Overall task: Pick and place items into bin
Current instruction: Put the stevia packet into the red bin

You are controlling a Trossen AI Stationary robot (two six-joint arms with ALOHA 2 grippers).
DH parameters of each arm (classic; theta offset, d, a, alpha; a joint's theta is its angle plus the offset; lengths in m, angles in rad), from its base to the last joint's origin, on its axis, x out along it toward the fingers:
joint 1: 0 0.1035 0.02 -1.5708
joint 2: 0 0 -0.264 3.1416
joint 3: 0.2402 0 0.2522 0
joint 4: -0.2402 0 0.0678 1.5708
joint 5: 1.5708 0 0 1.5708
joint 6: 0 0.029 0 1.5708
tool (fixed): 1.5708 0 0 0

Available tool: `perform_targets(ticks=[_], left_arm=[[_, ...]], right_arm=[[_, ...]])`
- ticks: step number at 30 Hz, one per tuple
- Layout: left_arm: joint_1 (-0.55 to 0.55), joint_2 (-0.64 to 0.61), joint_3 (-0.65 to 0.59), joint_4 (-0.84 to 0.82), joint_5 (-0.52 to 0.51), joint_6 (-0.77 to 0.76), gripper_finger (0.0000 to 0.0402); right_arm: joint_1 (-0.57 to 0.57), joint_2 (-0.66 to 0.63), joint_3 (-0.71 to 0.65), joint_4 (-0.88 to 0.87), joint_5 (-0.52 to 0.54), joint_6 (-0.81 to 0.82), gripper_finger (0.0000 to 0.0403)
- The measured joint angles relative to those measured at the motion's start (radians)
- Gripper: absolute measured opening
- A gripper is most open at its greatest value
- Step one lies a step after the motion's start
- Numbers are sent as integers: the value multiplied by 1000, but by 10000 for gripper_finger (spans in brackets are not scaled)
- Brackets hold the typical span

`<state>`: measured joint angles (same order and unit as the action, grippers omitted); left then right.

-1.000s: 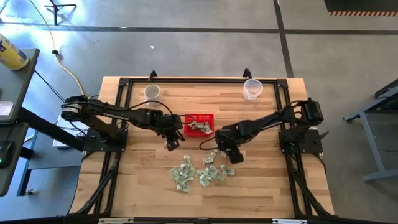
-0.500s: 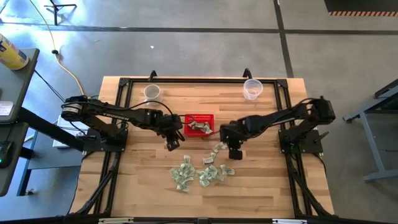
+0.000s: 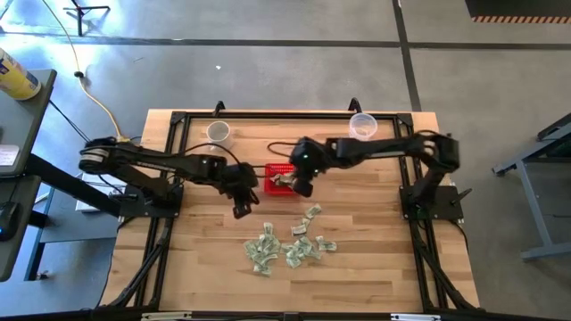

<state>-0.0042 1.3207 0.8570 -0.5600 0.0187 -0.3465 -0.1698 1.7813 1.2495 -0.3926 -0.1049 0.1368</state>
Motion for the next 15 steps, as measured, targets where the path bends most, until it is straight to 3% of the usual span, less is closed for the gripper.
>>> perform_targets(ticks=[5, 11, 15], left_arm=[[-25, -91, 0, -20, -118, -61, 175], [-70, -96, -4, -12, -75, -51, 175], [-84, -50, -50, 50, -21, -51, 175]], right_arm=[[22, 83, 87, -93, 91, -52, 106], [54, 40, 122, -166, 257, -176, 213], [79, -33, 122, -248, 328, -206, 263]])
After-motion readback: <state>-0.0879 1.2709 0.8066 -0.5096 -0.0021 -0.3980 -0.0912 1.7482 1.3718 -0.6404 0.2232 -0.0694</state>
